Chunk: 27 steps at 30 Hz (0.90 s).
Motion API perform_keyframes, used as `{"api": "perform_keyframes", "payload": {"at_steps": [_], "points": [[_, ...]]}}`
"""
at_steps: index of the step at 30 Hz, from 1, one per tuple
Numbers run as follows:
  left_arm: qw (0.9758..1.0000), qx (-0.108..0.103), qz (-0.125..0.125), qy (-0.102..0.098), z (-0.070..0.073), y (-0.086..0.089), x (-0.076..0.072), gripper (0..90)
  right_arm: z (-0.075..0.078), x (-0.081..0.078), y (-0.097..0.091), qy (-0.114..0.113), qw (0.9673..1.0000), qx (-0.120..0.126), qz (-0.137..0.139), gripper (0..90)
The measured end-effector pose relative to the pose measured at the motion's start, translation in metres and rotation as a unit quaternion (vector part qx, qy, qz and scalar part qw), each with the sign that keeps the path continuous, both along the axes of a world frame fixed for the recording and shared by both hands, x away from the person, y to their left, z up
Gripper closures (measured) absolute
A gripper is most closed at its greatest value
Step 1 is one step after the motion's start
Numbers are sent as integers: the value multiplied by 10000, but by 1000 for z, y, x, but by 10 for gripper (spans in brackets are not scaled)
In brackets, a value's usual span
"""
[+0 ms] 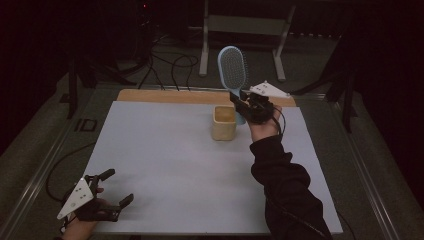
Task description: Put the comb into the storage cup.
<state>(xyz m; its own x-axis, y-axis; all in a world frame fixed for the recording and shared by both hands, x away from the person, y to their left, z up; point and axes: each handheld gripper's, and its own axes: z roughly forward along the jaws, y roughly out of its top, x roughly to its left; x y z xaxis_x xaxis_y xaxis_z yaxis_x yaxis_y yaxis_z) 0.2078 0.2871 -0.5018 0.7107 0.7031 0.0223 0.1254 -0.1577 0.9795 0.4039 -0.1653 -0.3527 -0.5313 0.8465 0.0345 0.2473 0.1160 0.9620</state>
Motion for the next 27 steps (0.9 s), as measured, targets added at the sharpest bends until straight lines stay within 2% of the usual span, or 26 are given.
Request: {"api": "perform_keyframes", "payload": {"at_steps": [9, 12, 23, 27], "points": [[10000, -10, -10, 10, 0, 0, 0, 0, -1, 11, 1, -118, 9997, 139, -129, 710], [10000, -18, -12, 16, 0, 0, 0, 0, -1, 20, 2, -203, 9993, 267, -191, 710], [10000, -41, -23, 9, 0, 1, 0, 0, -4, 36, 11, -273, 9989, 275, -281, 710], [10000, -49, -26, 10, 0, 1, 0, 0, -9, 44, 14, -461, 9978, 352, -315, 710]]}}
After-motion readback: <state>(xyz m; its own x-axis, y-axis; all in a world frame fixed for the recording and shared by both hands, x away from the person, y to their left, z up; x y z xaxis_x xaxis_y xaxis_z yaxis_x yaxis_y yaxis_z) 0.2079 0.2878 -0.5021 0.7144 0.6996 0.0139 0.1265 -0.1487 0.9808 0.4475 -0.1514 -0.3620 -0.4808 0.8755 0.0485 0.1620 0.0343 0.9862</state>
